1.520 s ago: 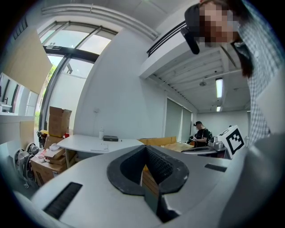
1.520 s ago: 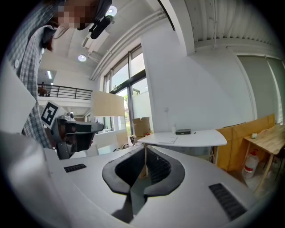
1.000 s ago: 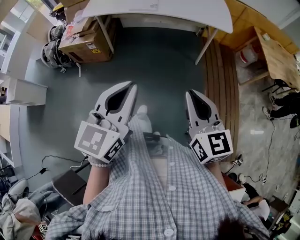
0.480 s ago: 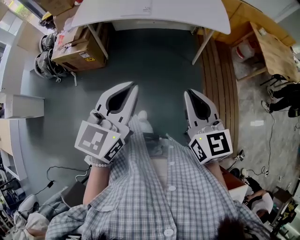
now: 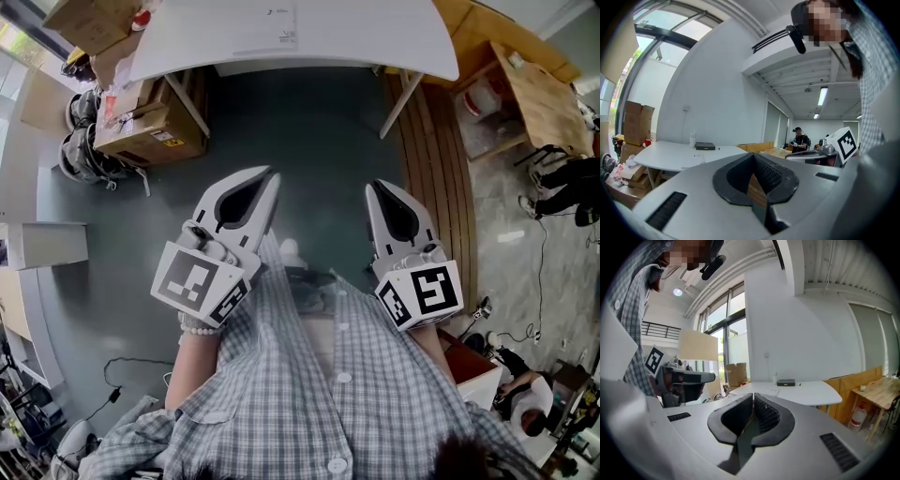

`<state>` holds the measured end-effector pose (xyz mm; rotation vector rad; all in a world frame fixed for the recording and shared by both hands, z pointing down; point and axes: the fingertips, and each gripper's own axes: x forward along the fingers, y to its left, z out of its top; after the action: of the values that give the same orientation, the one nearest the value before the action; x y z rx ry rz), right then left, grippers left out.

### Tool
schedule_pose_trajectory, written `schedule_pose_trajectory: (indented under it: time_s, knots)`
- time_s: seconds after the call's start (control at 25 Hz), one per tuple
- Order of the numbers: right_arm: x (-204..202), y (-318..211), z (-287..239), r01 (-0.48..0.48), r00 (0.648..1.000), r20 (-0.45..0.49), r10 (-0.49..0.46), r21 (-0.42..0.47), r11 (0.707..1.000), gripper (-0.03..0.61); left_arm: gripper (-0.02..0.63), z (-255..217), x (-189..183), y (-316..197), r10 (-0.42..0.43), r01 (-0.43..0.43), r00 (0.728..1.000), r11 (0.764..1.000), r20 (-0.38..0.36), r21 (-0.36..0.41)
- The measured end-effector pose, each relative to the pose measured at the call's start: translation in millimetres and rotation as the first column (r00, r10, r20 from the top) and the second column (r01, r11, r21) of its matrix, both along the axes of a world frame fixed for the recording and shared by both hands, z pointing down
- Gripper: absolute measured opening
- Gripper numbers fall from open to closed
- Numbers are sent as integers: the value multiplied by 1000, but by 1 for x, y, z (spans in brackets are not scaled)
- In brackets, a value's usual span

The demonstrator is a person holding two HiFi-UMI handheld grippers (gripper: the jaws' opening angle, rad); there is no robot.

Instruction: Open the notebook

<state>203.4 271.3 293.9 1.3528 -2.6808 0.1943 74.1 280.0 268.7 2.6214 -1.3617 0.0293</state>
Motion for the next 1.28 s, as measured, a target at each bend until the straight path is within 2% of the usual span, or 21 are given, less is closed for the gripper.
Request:
schedule_pose_trajectory:
  time_s: [0.56,1.0,1.28]
  knots:
    - [-48,-47,1,-34,999,-19,35,18,999,25,8,3,-44,-54,44,-44,999,999,-5,19]
    - [-79,-60,-3,-11,999,-35,12,46,999,25,8,-1,-76,-66,18,-17,1000,999,-17,42]
    - [-84,-67,-3,-3,999,-49,5,39,999,25,8,-1,-86,-68,-8,9,1000,999,-30,35]
